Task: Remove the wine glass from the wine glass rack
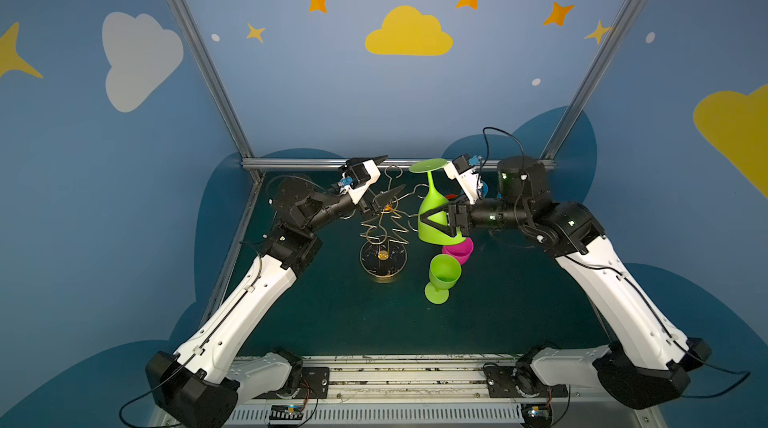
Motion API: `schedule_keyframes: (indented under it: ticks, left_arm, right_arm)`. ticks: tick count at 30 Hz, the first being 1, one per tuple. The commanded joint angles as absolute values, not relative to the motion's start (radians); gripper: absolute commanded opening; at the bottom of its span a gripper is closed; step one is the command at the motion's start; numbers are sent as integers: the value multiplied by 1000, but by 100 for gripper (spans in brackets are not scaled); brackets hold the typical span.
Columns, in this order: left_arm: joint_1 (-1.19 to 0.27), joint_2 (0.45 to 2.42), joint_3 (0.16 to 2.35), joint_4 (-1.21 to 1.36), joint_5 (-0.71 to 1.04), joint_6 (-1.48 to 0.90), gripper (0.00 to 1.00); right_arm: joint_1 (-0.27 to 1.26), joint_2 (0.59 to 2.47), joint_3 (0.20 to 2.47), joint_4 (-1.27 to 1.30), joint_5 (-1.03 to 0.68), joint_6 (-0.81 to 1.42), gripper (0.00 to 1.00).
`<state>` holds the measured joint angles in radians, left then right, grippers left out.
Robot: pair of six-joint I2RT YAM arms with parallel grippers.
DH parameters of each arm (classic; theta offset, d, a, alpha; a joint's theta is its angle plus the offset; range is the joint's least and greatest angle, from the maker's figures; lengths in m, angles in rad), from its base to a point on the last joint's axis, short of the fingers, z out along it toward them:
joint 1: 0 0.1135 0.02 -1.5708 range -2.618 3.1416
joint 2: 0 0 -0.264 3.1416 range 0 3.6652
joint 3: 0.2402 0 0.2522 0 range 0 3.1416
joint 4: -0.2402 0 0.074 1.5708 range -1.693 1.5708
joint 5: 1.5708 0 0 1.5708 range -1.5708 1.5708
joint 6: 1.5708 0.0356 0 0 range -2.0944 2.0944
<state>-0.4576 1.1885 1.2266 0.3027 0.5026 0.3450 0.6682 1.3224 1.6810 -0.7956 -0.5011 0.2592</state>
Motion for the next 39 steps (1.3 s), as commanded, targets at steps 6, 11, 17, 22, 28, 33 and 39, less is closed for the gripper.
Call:
schedule_keyframes:
  ticks: [6, 11, 17, 22, 28, 33, 39]
  left_arm:
    - [-465, 1206, 1256, 311, 542, 441, 62]
    - [-466, 1205, 1268, 271, 563, 453, 45]
    - [-465, 1195, 1273, 230, 576, 475, 8]
    - [-465, 1165, 1246, 248, 539, 469, 3]
    - [-465, 1100, 1194, 232, 443, 391, 3]
    - [-465, 1043, 1098, 268, 368, 197, 3]
    - [-465, 991, 1048, 261, 258, 56, 3]
  right_arm:
    - [738, 1370, 1729, -808, -545, 277, 20]
    - [772, 1393, 1732, -821, -541, 282, 19]
    - [790, 1414, 1758, -839, -531, 294, 25]
    - [784, 1403, 1776, -818, -507, 315, 64]
    - [711, 1329, 1739, -649, -582, 391, 84]
    - [608, 1232, 1649, -431, -671, 509, 87]
    - [541, 1107, 1580, -455, -607, 508, 87]
